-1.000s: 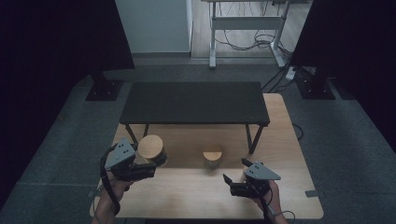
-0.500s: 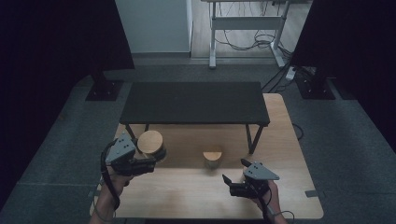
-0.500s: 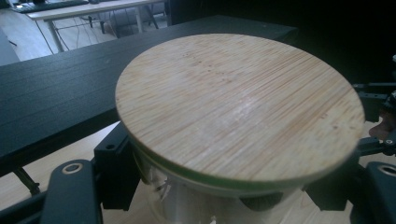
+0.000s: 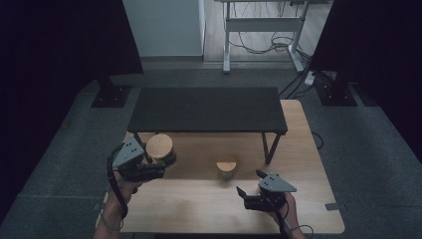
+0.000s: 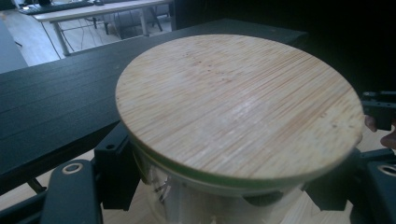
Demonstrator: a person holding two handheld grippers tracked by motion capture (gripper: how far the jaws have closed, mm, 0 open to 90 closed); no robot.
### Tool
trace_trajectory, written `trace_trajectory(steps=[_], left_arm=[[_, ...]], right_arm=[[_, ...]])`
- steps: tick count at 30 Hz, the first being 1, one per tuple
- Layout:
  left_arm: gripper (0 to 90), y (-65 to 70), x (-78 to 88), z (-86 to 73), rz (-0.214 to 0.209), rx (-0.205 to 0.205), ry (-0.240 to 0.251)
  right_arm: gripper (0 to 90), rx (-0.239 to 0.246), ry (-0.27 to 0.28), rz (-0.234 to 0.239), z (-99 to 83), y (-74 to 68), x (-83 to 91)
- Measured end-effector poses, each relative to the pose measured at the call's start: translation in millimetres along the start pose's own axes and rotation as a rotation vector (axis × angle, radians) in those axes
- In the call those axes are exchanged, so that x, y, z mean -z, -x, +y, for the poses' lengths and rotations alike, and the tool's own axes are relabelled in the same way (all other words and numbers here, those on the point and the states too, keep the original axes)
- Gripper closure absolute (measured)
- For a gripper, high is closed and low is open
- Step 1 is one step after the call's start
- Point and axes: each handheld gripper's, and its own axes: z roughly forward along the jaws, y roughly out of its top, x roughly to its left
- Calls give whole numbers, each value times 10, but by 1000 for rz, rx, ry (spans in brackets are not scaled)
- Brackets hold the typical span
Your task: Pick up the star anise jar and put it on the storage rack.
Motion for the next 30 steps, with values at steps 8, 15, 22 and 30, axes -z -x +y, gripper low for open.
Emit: trace_trajectory(steps=[8, 15, 22, 30], left_arm=[[253, -55, -33, 34, 14, 9, 4], [253, -81, -61, 115, 19, -14, -3], [253, -90, -97, 213, 27, -30, 8], [253, -92, -154, 263, 19, -30, 14]], right_arm=[[113, -5, 0, 8, 0, -8, -7], [113, -22, -3, 31, 0, -15, -15], [112, -14, -10, 38, 1, -26, -20], [110, 1, -3, 40, 2, -28, -13]])
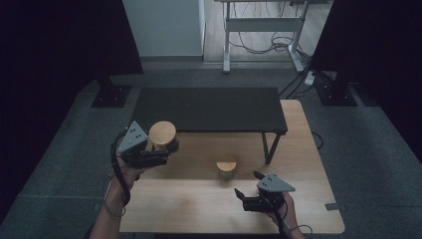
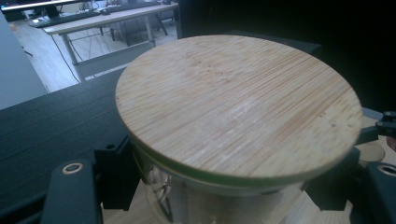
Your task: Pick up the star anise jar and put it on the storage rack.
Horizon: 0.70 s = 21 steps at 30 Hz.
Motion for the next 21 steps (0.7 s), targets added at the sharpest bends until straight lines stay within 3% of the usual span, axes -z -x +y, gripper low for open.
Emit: trace_trajectory(steps=[10, 21], left_arm=[[253, -43, -25, 27, 6, 11, 17], [254, -137, -106, 23, 48, 16, 5]], right_arm=[[109, 18, -3, 16, -5, -26, -13], [107, 24, -2, 33, -9, -44, -17]])
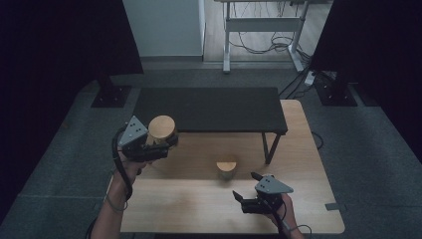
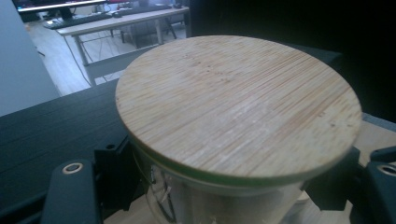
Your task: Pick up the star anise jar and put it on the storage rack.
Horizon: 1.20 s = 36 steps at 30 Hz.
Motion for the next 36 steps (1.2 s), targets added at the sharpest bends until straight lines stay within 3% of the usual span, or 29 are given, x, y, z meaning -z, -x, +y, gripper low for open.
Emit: trace_trajectory(steps=[15, 25, 36], left_arm=[[254, -154, -80, 20, 30, -5, -3], [254, -284, -126, 41, 38, 26, 24], [254, -352, -251, 117, 63, 0, 18]], right_arm=[[104, 14, -8, 5, -15, -14, -13], [102, 19, -16, 7, -26, -33, -19], [101, 24, -24, 23, -45, -84, -46]])
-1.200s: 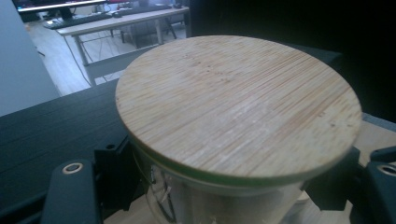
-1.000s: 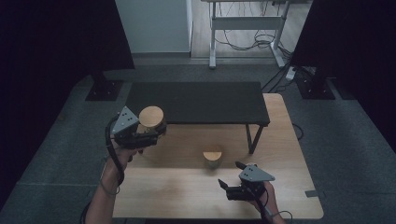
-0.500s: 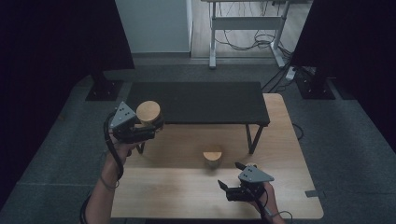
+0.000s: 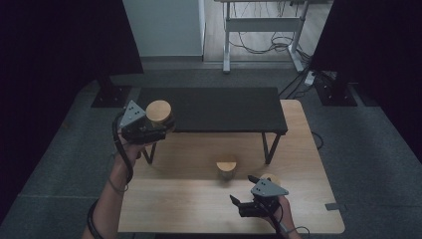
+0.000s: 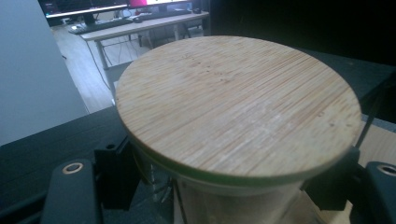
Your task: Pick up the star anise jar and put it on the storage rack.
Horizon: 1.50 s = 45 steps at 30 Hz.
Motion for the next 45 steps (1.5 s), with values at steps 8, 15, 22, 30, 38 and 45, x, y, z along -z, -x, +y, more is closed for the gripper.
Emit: trace_trajectory(steps=[8, 15, 22, 30, 38, 45], left_arm=[[254, -64, -95, 34, 7, -9, -18], [254, -141, -193, 50, 29, -10, -17], [254, -158, -308, 38, 50, -23, -29], [254, -164, -406, 60, 66, -36, -40], [251, -180, -514, 81, 71, -31, -69], [251, -238, -554, 20, 76, 8, -84]], right_arm=[[101, -2, 0, -2, -3, 7, -4], [101, 2, -3, 0, 1, -4, -13], [101, -3, -1, -3, 0, 10, -7], [102, -3, 1, -8, 1, -3, -4], [101, 3, -12, -1, -20, -31, -45], [102, 3, -13, -2, -22, -31, -47]])
